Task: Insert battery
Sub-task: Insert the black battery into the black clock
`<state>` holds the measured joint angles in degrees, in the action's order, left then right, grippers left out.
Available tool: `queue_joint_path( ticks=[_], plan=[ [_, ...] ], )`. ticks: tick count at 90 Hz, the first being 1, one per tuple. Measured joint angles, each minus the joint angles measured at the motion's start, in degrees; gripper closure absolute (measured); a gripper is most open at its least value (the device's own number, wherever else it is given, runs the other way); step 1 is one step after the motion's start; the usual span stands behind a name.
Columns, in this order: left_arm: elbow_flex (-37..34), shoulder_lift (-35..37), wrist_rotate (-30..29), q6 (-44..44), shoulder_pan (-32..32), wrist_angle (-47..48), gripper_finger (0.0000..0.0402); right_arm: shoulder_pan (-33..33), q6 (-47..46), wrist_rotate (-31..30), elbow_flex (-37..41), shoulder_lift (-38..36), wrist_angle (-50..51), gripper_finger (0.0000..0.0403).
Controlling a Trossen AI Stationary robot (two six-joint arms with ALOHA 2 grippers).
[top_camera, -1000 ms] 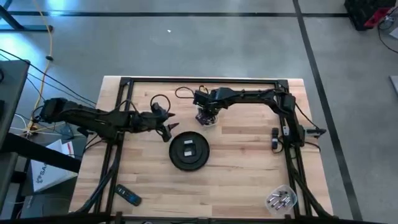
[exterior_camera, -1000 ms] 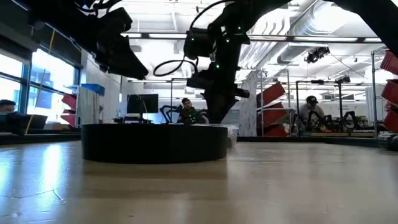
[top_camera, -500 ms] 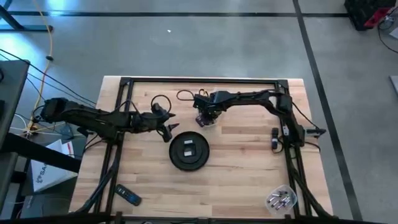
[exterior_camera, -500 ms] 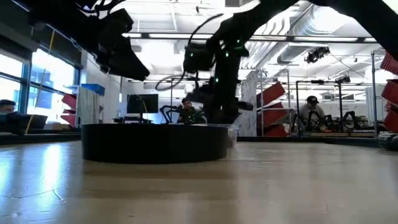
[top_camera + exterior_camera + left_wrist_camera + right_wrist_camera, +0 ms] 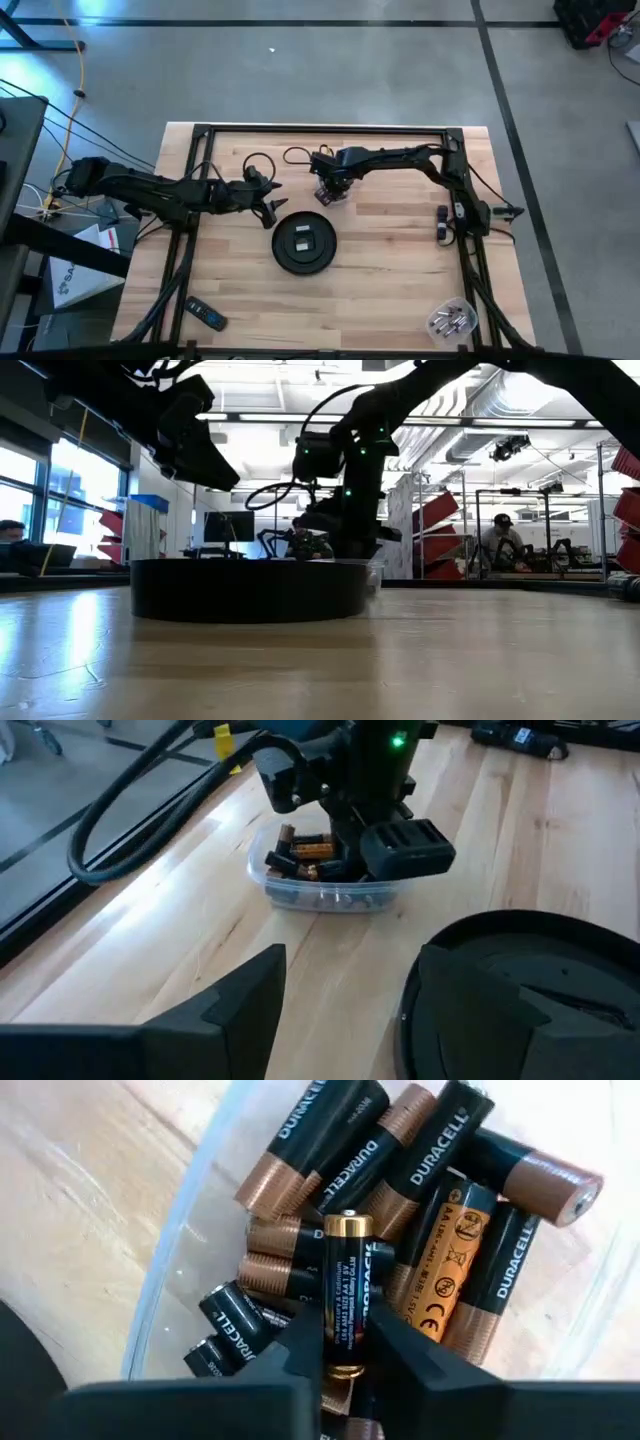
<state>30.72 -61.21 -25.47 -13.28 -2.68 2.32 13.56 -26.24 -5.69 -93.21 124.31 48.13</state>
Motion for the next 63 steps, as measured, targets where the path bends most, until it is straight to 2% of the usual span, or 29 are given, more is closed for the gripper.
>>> queue_joint_path(
  ticks=[8, 20, 39, 48, 63],
  plan=[
    [0.0, 0.0, 3.6, 0.7, 0.0, 2.5, 0.0188, -1.1, 3.9, -1.1, -1.6, -0.1, 1.5, 0.0389],
    [0.0, 0.0, 7.9, 0.3, 0.0, 7.9, 0.0188, -3.9, 9.7, -6.0, -6.4, -0.4, 5.2, 0.0395],
    [0.0, 0.0, 8.5, -3.3, 0.0, 14.3, 0.0188, -9.2, 16.1, -13.8, -12.8, -0.5, 10.7, 0.0397],
    [0.0, 0.0, 9.6, -4.5, -0.2, 14.5, 0.0188, -12.4, 20.7, -13.8, -14.8, -0.6, 10.7, 0.0397],
    [0.0, -1.0, 11.6, -5.3, -3.0, 14.5, 0.0188, -16.9, 26.6, -9.0, -14.7, -0.6, 7.8, 0.0398]
  ],
)
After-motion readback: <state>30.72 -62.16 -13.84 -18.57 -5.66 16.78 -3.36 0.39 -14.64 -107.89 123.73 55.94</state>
